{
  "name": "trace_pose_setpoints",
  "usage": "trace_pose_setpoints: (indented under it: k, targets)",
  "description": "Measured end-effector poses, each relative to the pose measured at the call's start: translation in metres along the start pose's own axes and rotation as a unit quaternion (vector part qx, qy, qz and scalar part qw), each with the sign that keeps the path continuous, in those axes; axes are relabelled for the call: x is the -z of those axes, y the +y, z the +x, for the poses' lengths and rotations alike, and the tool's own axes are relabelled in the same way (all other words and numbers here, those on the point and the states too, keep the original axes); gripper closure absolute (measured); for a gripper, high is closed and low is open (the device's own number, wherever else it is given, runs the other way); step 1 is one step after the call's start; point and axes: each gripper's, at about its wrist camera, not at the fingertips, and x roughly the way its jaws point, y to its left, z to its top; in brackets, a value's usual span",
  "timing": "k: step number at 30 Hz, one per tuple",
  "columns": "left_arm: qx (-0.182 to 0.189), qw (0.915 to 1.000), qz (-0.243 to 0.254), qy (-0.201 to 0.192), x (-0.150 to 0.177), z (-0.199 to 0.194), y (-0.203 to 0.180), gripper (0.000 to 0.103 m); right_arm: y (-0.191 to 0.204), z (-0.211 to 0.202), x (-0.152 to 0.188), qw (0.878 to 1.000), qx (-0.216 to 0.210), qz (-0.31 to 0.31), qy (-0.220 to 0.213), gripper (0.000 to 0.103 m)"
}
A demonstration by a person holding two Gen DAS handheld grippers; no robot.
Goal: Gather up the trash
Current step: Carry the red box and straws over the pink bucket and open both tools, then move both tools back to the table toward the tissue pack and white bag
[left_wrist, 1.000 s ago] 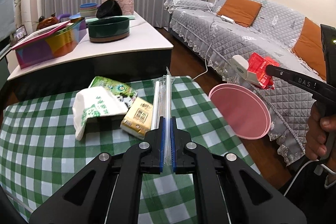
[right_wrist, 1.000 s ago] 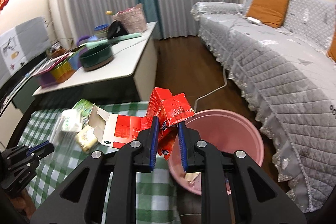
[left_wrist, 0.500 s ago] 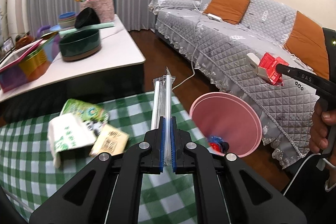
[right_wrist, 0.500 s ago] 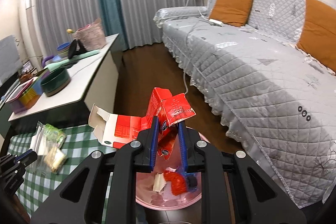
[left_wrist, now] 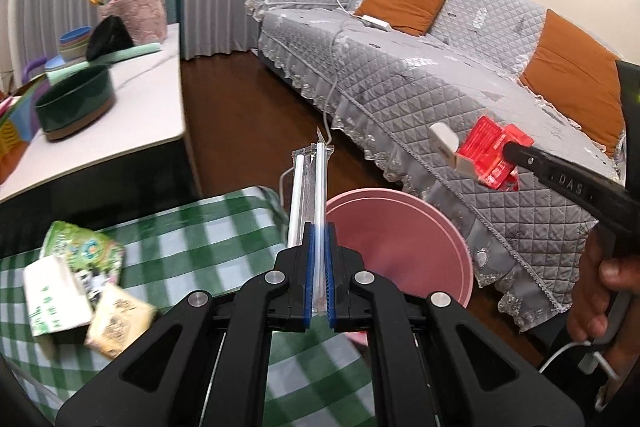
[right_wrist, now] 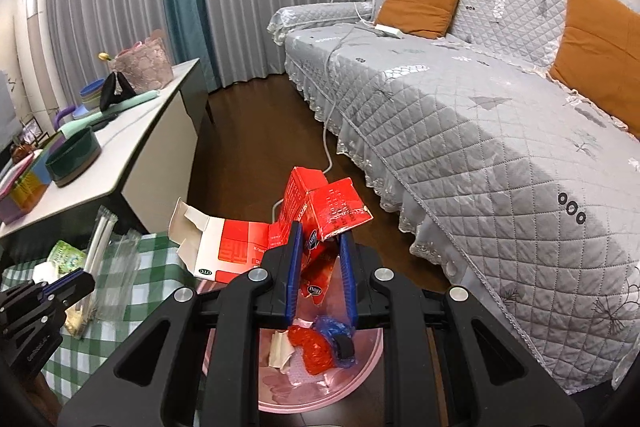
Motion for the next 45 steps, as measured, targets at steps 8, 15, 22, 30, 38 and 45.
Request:
trace_pose_setpoints:
  k: [8, 15, 22, 30, 38, 45]
  targets:
    - [0.017, 0.9998, 0.001, 0.01, -0.003, 0.029, -0.016, 0.098, 0.001, 0.011, 0.007, 1.0, 0.016, -0.014, 0.004, 0.084]
    - [0.024, 0.9995, 0.001, 0.019, -0.002, 0.049, -0.027, 0.098, 0.004, 0.016, 0.011, 0.999, 0.024, -0.026, 0.004, 0.084]
    - [0.029, 0.9992, 0.002, 0.028, -0.001, 0.061, -0.034, 0.098, 0.004, 0.019, 0.014, 0.999, 0.025, -0.027, 0.009, 0.084]
    - [0.029, 0.9988, -0.009, 0.038, 0.0, 0.064, -0.032, 0.08, 0.002, 0.02, 0.016, 0.999, 0.026, -0.017, 0.012, 0.061]
    - [0.012, 0.9995, -0.02, 0.022, 0.007, 0.033, -0.018, 0.08, 0.01, 0.01, 0.013, 1.0, 0.022, -0.019, 0.001, 0.06]
    - [-0.014, 0.9991, -0.041, 0.0, 0.022, -0.018, 0.011, 0.08, 0.037, -0.005, 0.015, 0.999, 0.0, -0.031, -0.013, 0.06]
